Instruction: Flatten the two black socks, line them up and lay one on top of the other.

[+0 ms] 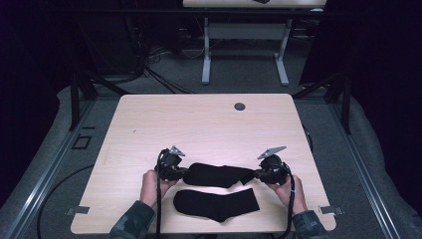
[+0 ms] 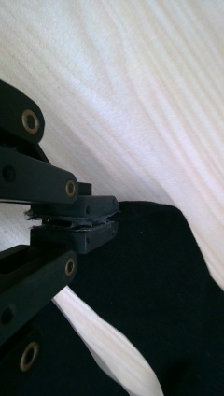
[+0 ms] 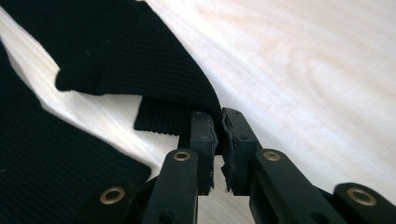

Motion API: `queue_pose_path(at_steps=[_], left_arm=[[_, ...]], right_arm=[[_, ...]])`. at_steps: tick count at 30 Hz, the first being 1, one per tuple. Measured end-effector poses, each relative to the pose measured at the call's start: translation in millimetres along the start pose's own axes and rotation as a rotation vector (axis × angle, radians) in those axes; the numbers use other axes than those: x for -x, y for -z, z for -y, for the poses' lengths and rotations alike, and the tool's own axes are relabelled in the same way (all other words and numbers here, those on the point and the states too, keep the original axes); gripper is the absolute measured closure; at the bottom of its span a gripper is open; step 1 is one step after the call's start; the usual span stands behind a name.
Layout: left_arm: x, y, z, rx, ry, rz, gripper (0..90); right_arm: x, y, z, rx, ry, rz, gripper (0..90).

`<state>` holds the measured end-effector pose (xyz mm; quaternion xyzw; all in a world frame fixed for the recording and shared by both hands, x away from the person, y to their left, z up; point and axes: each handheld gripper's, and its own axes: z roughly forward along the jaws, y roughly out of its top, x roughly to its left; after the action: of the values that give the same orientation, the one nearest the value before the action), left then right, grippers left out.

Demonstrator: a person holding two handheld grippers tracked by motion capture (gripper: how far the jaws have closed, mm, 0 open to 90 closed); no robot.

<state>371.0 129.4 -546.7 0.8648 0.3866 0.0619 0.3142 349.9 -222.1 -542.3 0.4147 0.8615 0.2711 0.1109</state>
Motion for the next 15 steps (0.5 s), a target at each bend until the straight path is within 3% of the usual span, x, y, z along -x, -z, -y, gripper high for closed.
queue_pose_path(at_steps=[4,8,11,12,13,15], left_arm=[[1.6,11.4,-8.1,0.036,0.002,0.006,87.2],[2.6,21.9,-18.3,0.057,0.003,0.018,87.2],[1.8,24.3,-24.4,0.061,0.011,0.018,87.0],[0.4,22.9,-24.1,0.05,0.01,0.017,86.9],[-1.0,20.4,-22.6,0.039,0.016,0.008,86.8],[-7.6,13.3,-16.1,-0.004,0.028,0.042,85.7]], right_arm=[[1.2,6.9,-6.9,0.009,0.048,0.05,83.7],[4.0,14.5,-17.8,0.028,0.101,0.13,83.5],[5.3,20.8,-30.0,0.078,0.184,0.266,81.7],[4.9,21.3,-31.5,0.091,0.206,0.288,81.0],[4.8,21.1,-31.8,0.09,0.219,0.267,77.6],[2.0,16.3,-27.1,0.036,0.23,0.172,70.1]])
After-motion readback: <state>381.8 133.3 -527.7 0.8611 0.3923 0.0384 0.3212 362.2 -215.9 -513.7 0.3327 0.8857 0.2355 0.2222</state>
